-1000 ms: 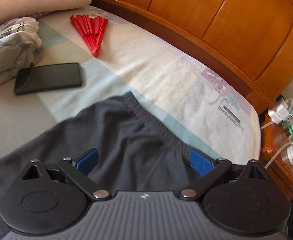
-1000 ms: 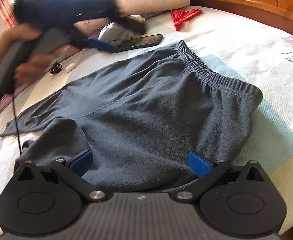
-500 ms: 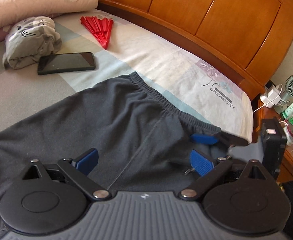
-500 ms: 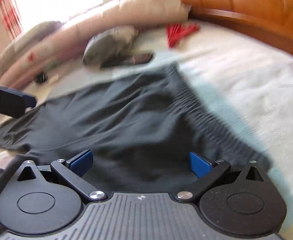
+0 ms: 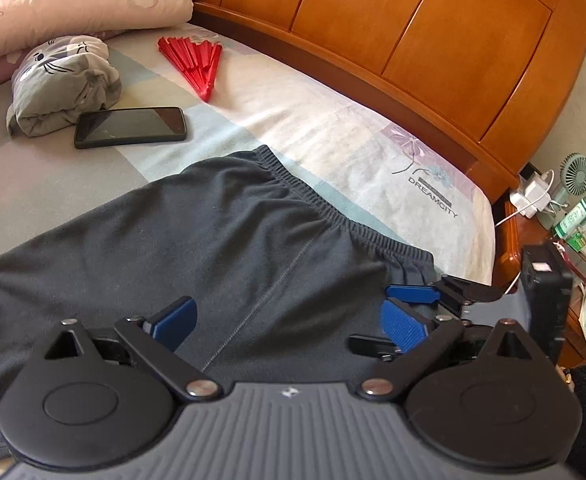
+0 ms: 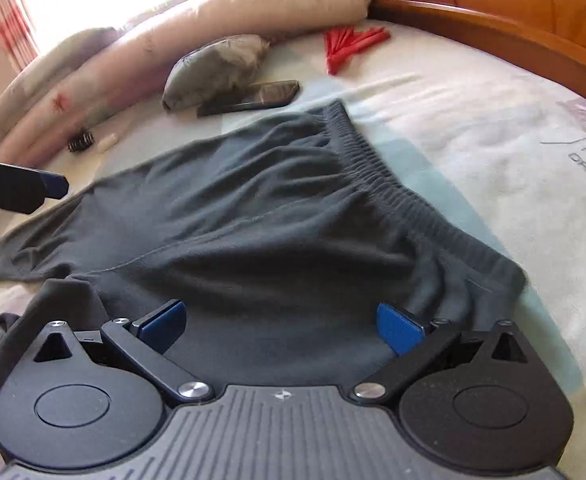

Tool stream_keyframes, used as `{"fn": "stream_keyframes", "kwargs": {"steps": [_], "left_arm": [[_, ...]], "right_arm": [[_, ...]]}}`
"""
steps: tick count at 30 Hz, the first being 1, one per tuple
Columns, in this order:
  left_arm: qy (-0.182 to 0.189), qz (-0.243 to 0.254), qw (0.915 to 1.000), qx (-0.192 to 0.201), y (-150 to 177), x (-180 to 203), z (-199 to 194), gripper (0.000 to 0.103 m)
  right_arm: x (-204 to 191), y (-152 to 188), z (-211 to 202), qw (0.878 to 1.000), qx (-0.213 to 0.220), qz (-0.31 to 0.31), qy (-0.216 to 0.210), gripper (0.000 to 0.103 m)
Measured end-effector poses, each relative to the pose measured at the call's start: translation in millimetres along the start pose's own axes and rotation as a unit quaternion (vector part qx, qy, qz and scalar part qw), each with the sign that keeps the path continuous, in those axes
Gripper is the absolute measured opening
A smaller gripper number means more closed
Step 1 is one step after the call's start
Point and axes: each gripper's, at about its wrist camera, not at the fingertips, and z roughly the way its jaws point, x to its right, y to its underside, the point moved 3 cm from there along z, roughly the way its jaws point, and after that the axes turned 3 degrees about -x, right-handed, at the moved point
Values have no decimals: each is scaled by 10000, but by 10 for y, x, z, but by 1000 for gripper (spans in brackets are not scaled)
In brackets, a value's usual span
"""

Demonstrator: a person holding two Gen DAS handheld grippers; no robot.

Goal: Fold clothes

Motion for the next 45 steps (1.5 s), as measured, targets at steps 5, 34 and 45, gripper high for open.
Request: {"fn": "stream_keyframes", "kwargs": {"steps": [5,34,45], "left_arm": [[-80,-41,10000,-14,83,40,-103,98],[-906,-894,9913,323,1975,122,-722,99],[-985,-1005,9888,503,2517,-33,-644,102]], "right_arm": [[82,163,-227,9992,-121,198,334,103],[-859,1155,-495,9885,-279,-1146,946,103],[-1569,904,-657,9801,-208,-1963,221,103]]}}
